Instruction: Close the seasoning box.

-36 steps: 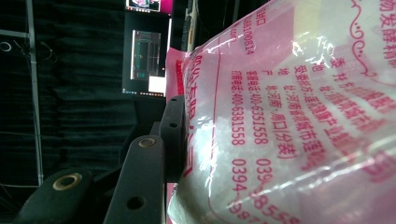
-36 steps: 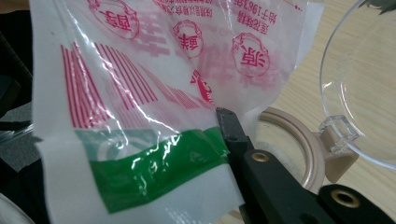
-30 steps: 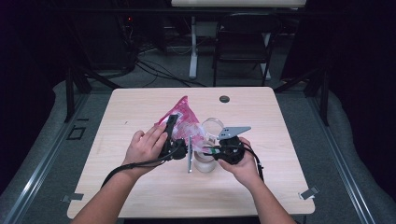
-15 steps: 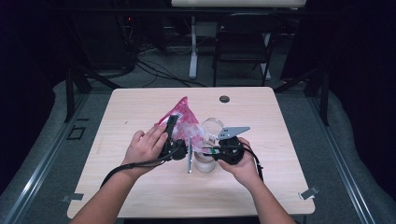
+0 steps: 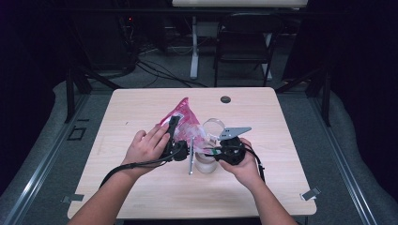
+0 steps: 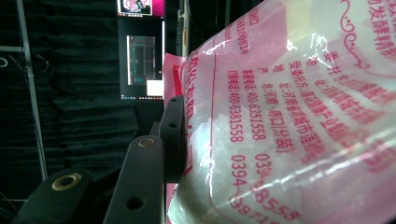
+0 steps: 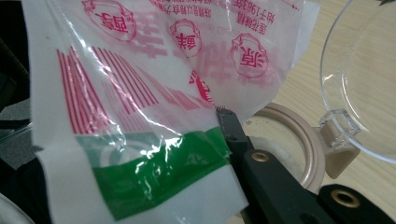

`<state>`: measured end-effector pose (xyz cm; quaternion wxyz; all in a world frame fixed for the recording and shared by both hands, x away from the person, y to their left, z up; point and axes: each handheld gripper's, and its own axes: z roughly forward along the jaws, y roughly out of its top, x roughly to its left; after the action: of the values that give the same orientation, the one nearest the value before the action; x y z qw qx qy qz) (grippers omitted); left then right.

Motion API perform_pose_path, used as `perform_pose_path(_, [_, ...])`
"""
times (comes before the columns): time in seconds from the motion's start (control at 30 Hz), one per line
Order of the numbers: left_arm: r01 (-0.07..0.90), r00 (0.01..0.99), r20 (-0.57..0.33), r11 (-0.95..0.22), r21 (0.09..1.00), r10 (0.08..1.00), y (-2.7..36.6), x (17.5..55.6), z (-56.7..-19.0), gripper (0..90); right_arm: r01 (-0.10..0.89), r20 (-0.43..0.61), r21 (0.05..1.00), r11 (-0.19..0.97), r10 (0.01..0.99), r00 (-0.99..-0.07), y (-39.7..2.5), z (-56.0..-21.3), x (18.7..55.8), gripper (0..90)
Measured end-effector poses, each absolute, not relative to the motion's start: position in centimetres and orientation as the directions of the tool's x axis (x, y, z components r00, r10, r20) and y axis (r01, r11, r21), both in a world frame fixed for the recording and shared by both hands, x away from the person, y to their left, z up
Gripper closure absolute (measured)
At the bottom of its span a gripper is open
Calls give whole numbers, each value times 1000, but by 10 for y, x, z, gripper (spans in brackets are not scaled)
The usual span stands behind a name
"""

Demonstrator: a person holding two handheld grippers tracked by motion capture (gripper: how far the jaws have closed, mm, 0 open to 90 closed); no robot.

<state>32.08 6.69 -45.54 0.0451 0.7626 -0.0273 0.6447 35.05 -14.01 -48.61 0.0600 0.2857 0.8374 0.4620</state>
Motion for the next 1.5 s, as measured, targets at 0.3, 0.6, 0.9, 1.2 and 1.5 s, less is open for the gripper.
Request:
perform_pose_path(0.3, [-111, 168, 986, -994, 1, -18, 67, 321, -454, 658, 425, 166, 809, 407, 535, -828, -140, -486, 351, 900])
perform_pose_path(0.6, [-119, 167, 986, -993, -10, -30, 62, 318, -452, 655, 434, 176, 806, 404, 536, -826, -141, -487, 351, 900])
perform_pose_path(0.9, [-123, 171, 984, -992, -25, -46, 61, 317, -451, 647, 438, 180, 802, 406, 535, -826, -141, -488, 352, 900])
perform_pose_path(1.2, [-129, 167, 985, -991, -29, -51, 60, 317, -451, 640, 442, 185, 800, 406, 535, -824, -140, -490, 353, 900])
perform_pose_path(1.5, [-130, 169, 984, -991, -26, -48, 59, 317, -452, 634, 448, 193, 794, 411, 529, -826, -139, -492, 353, 900])
